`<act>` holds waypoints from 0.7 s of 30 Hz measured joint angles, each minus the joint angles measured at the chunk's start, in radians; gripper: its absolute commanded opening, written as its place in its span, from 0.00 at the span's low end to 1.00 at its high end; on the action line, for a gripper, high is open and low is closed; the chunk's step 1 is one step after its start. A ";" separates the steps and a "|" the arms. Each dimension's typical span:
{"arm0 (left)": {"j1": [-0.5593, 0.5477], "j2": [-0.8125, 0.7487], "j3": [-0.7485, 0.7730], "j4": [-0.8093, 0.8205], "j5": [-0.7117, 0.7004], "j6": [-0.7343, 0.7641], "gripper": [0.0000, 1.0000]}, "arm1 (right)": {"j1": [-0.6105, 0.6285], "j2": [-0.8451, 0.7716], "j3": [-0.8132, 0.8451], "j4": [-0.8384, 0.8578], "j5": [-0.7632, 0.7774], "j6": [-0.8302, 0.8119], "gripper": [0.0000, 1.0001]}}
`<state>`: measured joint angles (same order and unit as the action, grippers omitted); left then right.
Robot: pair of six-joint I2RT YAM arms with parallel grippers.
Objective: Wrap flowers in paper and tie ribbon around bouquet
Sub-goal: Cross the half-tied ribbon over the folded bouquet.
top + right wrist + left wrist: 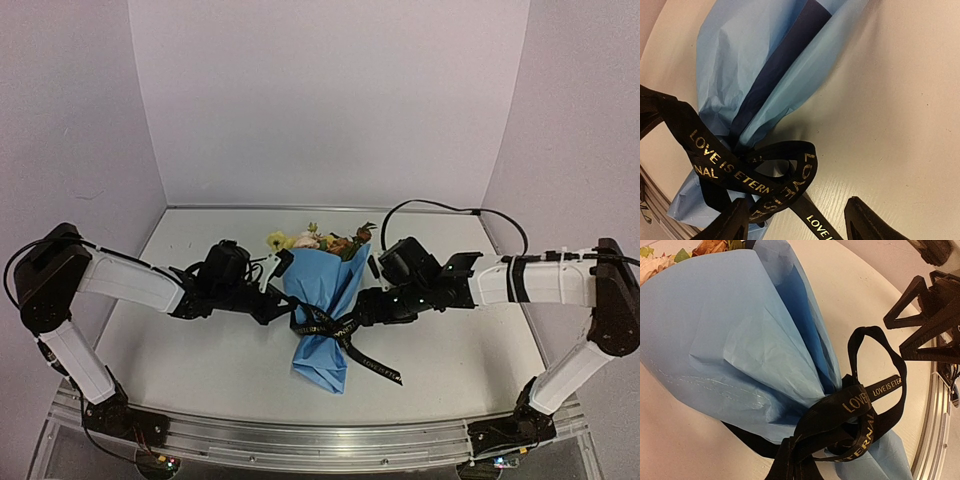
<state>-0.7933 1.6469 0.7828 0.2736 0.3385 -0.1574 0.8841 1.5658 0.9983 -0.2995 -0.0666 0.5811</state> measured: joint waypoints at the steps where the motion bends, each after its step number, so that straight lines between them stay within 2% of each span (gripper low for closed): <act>1: 0.000 -0.001 0.001 -0.001 0.000 0.000 0.00 | 0.000 0.000 0.000 0.003 -0.001 0.008 0.65; 11: 0.000 -0.008 0.018 -0.014 0.011 0.007 0.00 | 0.045 0.000 -0.038 0.052 0.002 0.006 0.64; 16: 0.000 -0.009 0.028 -0.021 0.021 0.014 0.00 | 0.078 -0.004 -0.122 0.118 0.007 -0.008 0.64; 21: 0.000 -0.009 0.044 -0.035 0.026 0.026 0.00 | 0.122 -0.030 -0.224 0.204 0.025 -0.103 0.66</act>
<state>-0.7933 1.6379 0.8273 0.2383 0.3648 -0.1316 1.0063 1.5361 0.7745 -0.0959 -0.0420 0.4780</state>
